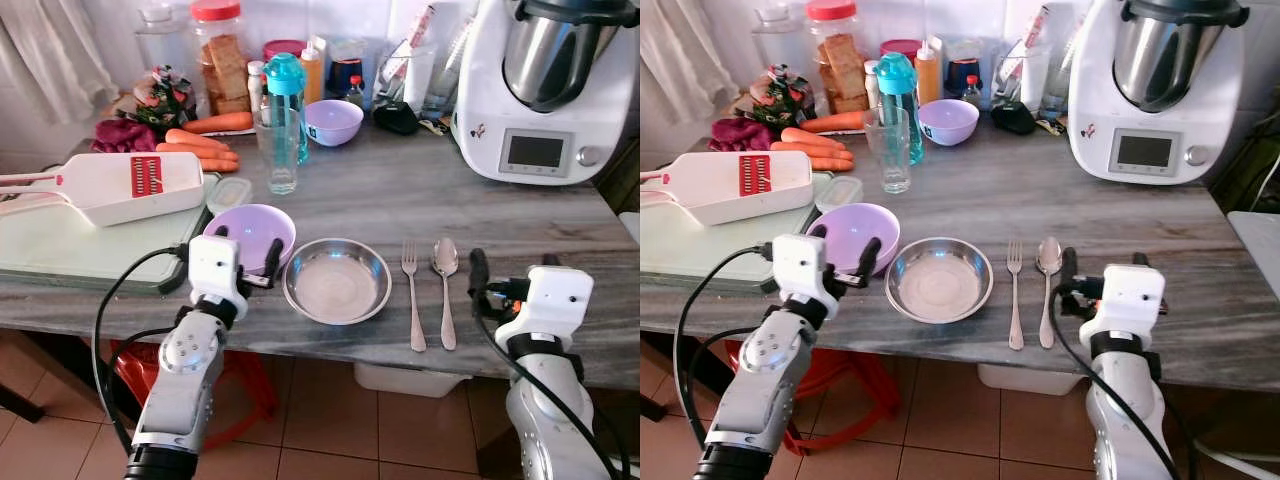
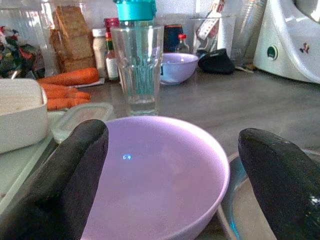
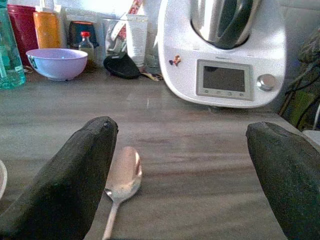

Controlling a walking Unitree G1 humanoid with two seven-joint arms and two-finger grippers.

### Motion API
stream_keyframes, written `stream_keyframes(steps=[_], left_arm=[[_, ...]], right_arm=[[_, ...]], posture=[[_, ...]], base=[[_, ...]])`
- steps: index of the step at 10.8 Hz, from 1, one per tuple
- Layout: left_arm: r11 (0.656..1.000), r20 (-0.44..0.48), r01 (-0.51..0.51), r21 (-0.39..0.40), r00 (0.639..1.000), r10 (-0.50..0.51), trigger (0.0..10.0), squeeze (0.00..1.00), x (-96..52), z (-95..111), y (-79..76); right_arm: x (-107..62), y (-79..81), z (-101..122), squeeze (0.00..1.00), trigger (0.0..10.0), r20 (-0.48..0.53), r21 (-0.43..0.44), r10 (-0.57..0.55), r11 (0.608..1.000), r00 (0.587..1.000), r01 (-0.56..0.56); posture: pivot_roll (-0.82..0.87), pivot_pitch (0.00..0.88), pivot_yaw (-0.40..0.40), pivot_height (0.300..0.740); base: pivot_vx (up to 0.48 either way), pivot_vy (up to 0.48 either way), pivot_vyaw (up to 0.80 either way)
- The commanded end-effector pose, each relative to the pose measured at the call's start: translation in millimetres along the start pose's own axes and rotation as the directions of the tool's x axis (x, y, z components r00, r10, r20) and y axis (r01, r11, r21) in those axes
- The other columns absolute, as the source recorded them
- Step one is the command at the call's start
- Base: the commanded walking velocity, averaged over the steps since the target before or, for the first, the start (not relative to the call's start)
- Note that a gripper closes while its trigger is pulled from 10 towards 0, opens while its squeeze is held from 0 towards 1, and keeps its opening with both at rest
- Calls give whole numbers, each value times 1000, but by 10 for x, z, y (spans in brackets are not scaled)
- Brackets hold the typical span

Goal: Setting the table

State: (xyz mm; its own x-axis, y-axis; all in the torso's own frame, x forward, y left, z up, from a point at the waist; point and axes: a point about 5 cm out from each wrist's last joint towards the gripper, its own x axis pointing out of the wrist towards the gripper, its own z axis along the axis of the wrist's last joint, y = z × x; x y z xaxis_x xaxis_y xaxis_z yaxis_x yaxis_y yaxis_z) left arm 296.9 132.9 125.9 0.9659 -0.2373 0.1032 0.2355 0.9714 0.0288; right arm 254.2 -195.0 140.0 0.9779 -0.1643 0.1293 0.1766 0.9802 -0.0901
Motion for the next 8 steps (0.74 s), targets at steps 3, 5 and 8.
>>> stream_keyframes(steps=[3,5,8], left_arm=[[1000,-6,-23,14,1000,24,10000,0,27,-21,31],[999,2,-29,27,1000,28,10000,0,46,-6,37],[999,-3,-18,32,1000,19,10000,0,51,-11,44]], right_arm=[[68,-5,37,0,10000,21,-2,-4,1000,1000,4],[92,-6,26,0,10000,16,19,-22,1000,1000,22],[119,19,26,0,10000,12,47,-38,998,999,37]], posture=[[-5,0,22,740],[-2,0,27,740],[-6,0,33,740]], base=[[0,0,0],[0,0,0],[0,0,0]])
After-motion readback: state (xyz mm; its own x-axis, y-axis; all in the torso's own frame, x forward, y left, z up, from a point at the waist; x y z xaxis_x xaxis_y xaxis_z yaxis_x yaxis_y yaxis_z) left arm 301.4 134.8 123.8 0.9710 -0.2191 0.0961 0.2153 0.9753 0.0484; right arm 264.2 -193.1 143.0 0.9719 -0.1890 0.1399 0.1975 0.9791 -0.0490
